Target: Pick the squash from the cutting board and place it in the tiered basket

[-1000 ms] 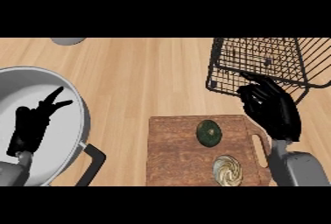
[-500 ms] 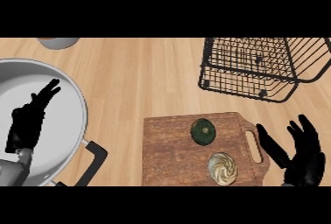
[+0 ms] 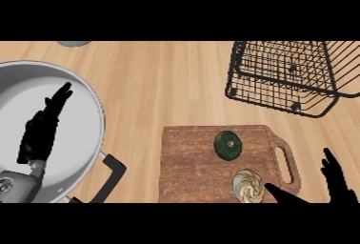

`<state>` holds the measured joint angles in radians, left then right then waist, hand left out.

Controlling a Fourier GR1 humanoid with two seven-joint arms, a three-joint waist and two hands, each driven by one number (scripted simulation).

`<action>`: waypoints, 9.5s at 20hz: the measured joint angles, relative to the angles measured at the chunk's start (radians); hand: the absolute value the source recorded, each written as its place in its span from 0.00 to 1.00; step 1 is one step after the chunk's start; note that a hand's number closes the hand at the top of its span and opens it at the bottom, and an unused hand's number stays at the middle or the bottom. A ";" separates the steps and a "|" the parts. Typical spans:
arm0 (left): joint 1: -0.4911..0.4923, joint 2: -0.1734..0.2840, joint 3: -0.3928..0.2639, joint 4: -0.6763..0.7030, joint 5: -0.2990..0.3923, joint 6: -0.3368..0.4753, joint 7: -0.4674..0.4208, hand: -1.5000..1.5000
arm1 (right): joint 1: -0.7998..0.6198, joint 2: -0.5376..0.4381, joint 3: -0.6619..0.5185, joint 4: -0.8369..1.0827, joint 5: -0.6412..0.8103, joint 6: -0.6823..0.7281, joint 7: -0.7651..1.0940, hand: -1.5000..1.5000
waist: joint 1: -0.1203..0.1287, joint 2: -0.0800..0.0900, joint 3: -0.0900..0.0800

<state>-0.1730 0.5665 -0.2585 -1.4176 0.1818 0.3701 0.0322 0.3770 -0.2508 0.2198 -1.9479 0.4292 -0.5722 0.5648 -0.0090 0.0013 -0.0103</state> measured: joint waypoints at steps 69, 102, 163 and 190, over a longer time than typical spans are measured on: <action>0.018 -0.088 0.084 -0.006 -0.105 -0.081 0.003 0.50 | -0.588 0.242 0.097 0.378 0.319 0.523 0.661 0.00 | 0.018 0.000 0.010; -0.044 -0.159 0.094 0.000 -0.173 -0.140 0.033 0.50 | -1.222 0.243 0.359 0.825 0.220 0.293 0.507 1.00 | 0.082 0.010 0.009; 0.025 -0.195 0.231 -0.011 -0.231 -0.214 0.008 0.50 | -1.463 -0.131 -0.233 1.254 0.436 0.485 0.066 0.00 | 0.017 0.001 0.010; 0.065 -0.230 0.264 -0.021 -0.276 -0.213 0.007 0.50 | -1.040 -0.298 -0.550 0.468 0.140 0.547 0.255 0.00 | -0.025 -0.012 0.010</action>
<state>-0.1082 0.3369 0.0055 -1.4382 -0.0943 0.1566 0.0390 -0.6627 -0.5485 -0.3307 -1.4796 0.5693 -0.0249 0.8201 -0.0339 -0.0110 -0.0006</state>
